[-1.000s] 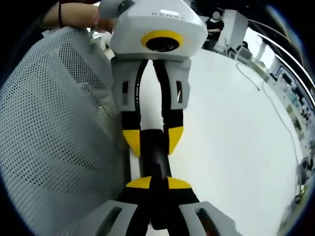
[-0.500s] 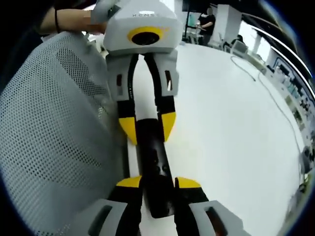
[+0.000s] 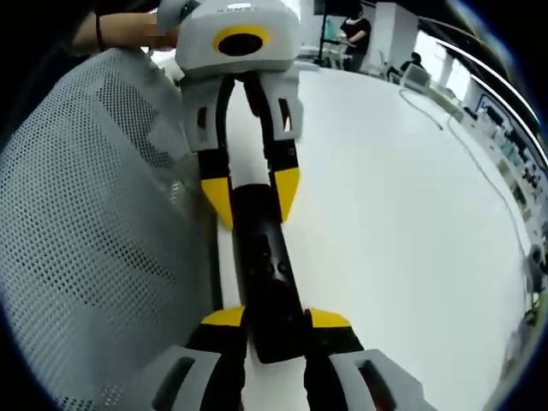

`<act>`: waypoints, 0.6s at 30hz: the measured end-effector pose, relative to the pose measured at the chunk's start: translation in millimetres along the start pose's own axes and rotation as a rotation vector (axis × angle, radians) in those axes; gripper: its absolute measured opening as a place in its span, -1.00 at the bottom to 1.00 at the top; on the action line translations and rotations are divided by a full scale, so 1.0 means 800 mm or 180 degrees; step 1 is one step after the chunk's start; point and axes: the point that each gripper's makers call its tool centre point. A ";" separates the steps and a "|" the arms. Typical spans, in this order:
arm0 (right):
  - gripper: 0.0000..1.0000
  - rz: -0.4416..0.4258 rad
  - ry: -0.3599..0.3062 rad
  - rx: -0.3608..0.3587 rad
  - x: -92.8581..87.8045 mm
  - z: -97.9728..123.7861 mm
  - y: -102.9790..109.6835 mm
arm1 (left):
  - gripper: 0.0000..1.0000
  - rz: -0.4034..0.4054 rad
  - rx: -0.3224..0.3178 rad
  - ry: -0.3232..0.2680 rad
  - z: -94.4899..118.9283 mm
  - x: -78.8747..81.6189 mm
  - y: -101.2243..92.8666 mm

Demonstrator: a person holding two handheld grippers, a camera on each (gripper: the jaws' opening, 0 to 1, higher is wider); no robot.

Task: Press the specified remote control buttons in sequence, fully releasing each button before pressing the next.

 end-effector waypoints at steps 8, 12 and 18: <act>-0.57 0.0244 0.0115 0.0018 -0.001 -0.001 0.000 | -0.51 -0.0021 0.0088 0.0094 -0.001 0.000 -0.001; -0.58 0.0258 0.0161 0.0027 -0.002 -0.001 -0.001 | -0.50 -0.0025 0.0104 0.0099 -0.001 0.000 0.000; -0.58 0.0276 0.0144 0.0053 -0.002 -0.001 -0.001 | -0.50 0.0095 0.0167 0.0090 -0.002 0.000 0.002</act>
Point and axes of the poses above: the point that each gripper's makers call its tool centre point, and the gripper's own axes: z roughly backward along the fingers, y roughly to its left, x roughly out of its top, and after that the axes turned 3 degrees about -x, right-handed
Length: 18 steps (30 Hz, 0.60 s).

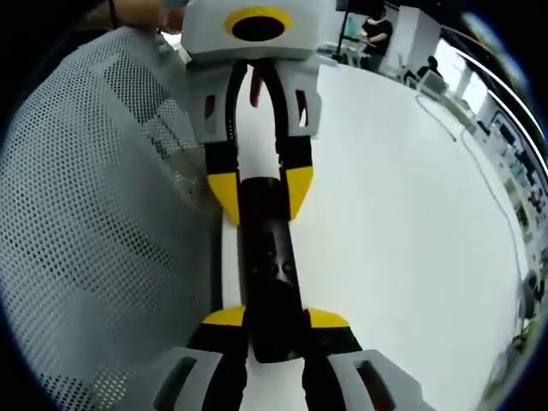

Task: Press the specified remote control buttons in sequence, fully releasing each button before pressing the next.

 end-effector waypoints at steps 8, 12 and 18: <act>-0.58 -0.0036 -0.0017 -0.0002 0.000 0.000 0.000 | -0.43 0.0418 -0.0005 -0.0135 0.001 0.005 0.001; -0.58 -0.0055 -0.0017 -0.0005 0.000 0.000 0.000 | -0.21 0.0577 0.0029 -0.0171 0.003 0.005 0.003; -0.58 -0.0070 -0.0010 -0.0012 0.000 0.000 0.000 | 0.15 0.0707 0.0150 -0.0300 0.015 0.011 0.011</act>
Point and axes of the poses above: the point that each gripper's makers call its tool centre point, and the gripper's own axes: z roughly backward along the fingers, y roughly to its left, x roughly out of its top, and after that the axes turned 3 degrees about -x, right-handed
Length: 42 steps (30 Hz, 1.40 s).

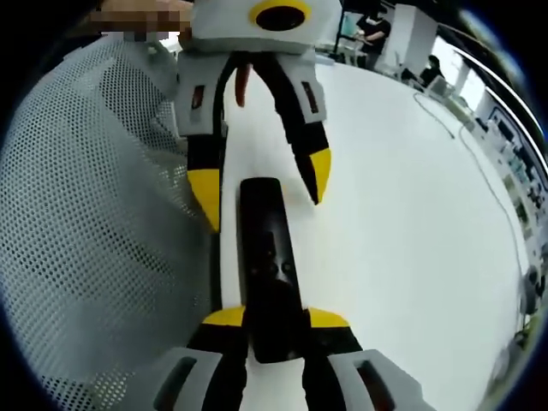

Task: Press the specified remote control buttons in sequence, fully releasing each button before pressing the next.

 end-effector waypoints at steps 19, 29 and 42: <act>-0.57 -0.0076 -0.0017 -0.0041 0.001 0.000 -0.001 | 1.00 0.0324 0.0743 -0.0988 0.093 0.080 0.024; -0.57 -0.0118 -0.0026 -0.0060 0.001 0.000 -0.001 | 1.00 0.0387 0.1424 -0.1767 0.171 0.120 0.031; -0.57 -0.0181 -0.0049 -0.0087 0.001 0.000 -0.001 | 1.00 0.0821 0.2015 -0.2050 0.204 0.102 0.019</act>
Point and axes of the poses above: the point that each gripper's makers call its tool centre point, and the gripper's own axes: z roughly backward along the fingers, y roughly to its left, x roughly out of its top, and after that the axes turned 3 degrees about -x, right-handed
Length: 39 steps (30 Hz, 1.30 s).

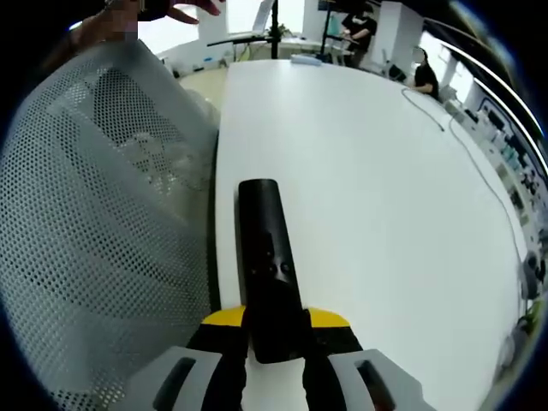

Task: Press the specified remote control buttons in sequence, fully releasing each button before pressing the next.

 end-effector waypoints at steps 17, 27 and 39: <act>-0.56 -0.0044 -0.0053 -0.0011 0.000 0.000 0.000 | 1.00 -0.0002 0.0615 0.0045 0.028 -0.014 0.059; -0.58 0.0075 -0.0006 0.0035 0.000 0.002 0.001 | 1.00 0.0013 0.0572 0.0032 0.030 -0.016 0.057; -0.59 0.0231 0.0036 0.0101 0.002 0.001 -0.007 | 1.00 0.0230 0.0536 -0.0175 0.035 -0.005 0.062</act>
Point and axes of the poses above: the point that each gripper's makers call its tool centre point, and the gripper's own axes: z roughly backward along the fingers, y roughly to its left, x roughly out of its top, and after that the axes turned 3 degrees about -x, right-handed
